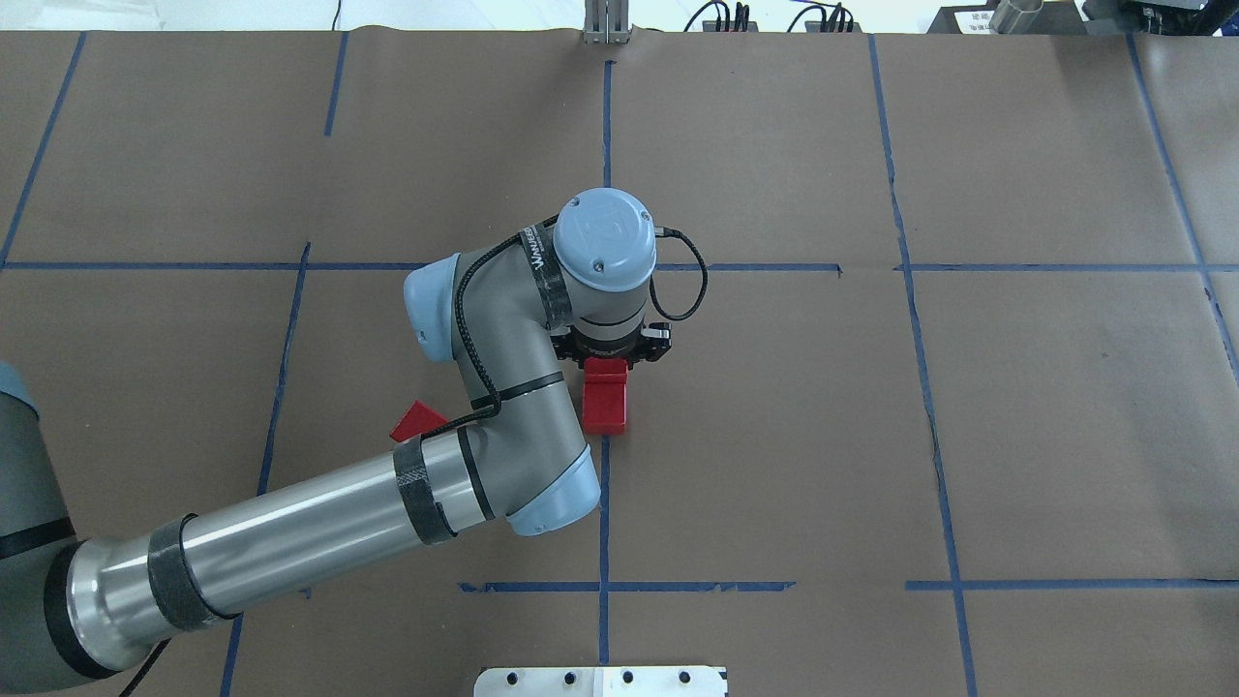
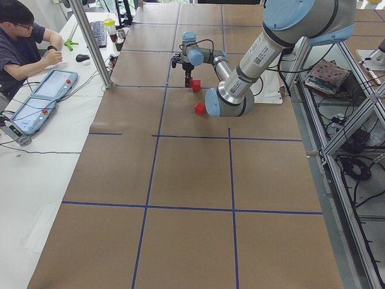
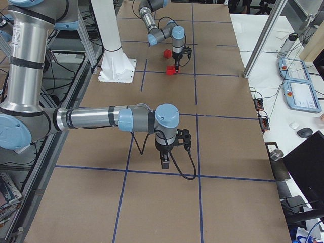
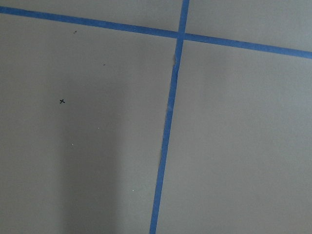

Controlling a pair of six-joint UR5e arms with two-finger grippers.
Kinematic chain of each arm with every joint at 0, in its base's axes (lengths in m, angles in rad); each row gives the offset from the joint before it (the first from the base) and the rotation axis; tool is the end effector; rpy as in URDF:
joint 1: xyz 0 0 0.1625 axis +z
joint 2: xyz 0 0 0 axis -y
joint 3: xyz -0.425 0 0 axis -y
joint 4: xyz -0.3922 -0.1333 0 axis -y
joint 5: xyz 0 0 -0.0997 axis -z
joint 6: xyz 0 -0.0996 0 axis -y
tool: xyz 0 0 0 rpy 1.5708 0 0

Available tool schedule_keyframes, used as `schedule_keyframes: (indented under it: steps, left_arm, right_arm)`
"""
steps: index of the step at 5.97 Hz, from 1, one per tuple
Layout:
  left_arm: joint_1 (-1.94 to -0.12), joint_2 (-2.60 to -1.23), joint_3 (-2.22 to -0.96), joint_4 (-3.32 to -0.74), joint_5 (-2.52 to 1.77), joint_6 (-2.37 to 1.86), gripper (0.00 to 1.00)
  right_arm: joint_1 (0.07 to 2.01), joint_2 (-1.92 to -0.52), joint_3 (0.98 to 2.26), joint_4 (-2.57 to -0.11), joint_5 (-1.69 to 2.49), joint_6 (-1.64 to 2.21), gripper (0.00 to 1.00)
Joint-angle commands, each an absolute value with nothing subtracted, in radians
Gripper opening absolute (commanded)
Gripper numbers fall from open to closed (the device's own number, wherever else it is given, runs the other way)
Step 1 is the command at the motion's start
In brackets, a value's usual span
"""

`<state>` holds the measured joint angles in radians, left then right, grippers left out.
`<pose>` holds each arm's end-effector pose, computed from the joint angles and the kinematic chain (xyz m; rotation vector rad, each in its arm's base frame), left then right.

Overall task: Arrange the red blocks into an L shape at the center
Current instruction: 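Set the cube down against the center cube, nearer the robot, and hold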

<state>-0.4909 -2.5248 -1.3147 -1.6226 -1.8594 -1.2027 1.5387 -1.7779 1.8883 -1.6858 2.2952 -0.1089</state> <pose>0.6430 -0.4627 0.1582 0.0600 0.7909 -0.0081 0.0544 -0.4037 0.6103 0.0234 -0.7246 -0.1331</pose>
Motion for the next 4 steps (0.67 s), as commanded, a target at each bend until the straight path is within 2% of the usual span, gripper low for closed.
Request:
schedule_keyframes:
  steps: [1, 4]
  left_arm:
    - [-0.488, -2.520, -1.312, -1.640, -1.859, -1.203, 0.08]
    - [-0.488, -2.519, -1.301, -1.643, -1.859, -1.203, 0.08]
  right_arm:
    - [1.539, -1.778, 1.888, -1.686, 2.296, -0.109, 1.00]
    - [1.539, -1.778, 1.888, -1.686, 2.296, -0.109, 1.00]
